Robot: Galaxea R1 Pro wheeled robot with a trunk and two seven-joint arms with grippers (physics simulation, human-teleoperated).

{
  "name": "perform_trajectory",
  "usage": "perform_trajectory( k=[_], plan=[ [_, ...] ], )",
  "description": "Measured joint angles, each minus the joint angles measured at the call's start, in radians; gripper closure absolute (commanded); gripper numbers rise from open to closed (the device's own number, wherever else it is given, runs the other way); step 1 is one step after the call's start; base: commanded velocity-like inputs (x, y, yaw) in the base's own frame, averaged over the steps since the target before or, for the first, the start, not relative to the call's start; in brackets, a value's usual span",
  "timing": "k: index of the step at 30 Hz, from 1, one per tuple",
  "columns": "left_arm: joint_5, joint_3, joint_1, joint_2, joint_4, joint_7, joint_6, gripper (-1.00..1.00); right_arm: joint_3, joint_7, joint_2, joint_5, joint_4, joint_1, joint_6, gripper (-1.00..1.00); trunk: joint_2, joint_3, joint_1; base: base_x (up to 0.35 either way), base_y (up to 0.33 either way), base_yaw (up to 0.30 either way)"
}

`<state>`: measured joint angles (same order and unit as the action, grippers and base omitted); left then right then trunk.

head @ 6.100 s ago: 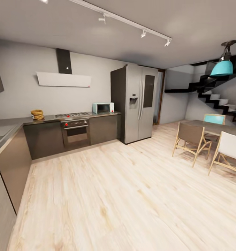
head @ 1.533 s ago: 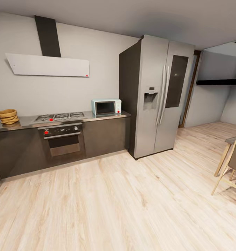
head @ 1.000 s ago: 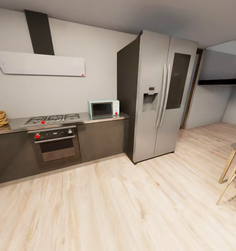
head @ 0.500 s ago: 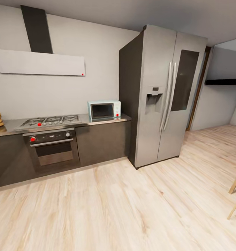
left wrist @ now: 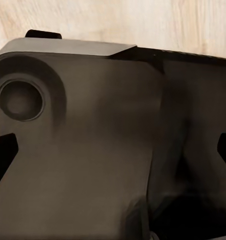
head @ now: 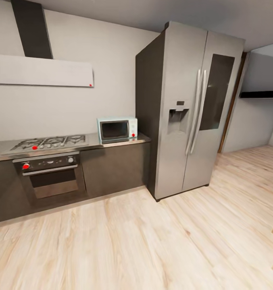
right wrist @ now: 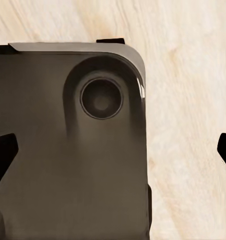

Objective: In the kitchen, take the popcorn bag from the countertop, put it into the microwave, and heat it until the popcorn is cooked so the cooked popcorn ends up inside the bag.

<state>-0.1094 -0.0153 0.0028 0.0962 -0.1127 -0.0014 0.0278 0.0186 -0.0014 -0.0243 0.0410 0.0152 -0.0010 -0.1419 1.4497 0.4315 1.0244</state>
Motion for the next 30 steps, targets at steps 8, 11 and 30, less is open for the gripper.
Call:
perform_trajectory(
  k=[8, 11, 30],
  plan=[
    [-0.03, -0.001, 0.0, -0.003, 0.0, 0.0, -0.001, -1.0, -0.004, 0.0, -0.001, -0.006, 0.0, 0.0, -0.006, -1.0, 0.0, 0.0, 0.0, 0.323, -0.002, 0.0],
    [-0.054, -0.001, 0.0, -0.004, -0.001, -0.001, -0.001, -1.0, -0.006, 0.0, 0.0, -0.006, 0.0, 0.0, -0.004, -1.0, 0.0, 0.0, 0.0, 0.324, 0.0, 0.0],
    [-0.058, 0.0, 0.0, -0.004, 0.0, -0.001, -0.004, -1.0, -0.006, 0.0, 0.001, -0.006, 0.0, 0.0, -0.006, -1.0, 0.0, 0.0, 0.0, 0.324, 0.0, 0.0]
  ],
)
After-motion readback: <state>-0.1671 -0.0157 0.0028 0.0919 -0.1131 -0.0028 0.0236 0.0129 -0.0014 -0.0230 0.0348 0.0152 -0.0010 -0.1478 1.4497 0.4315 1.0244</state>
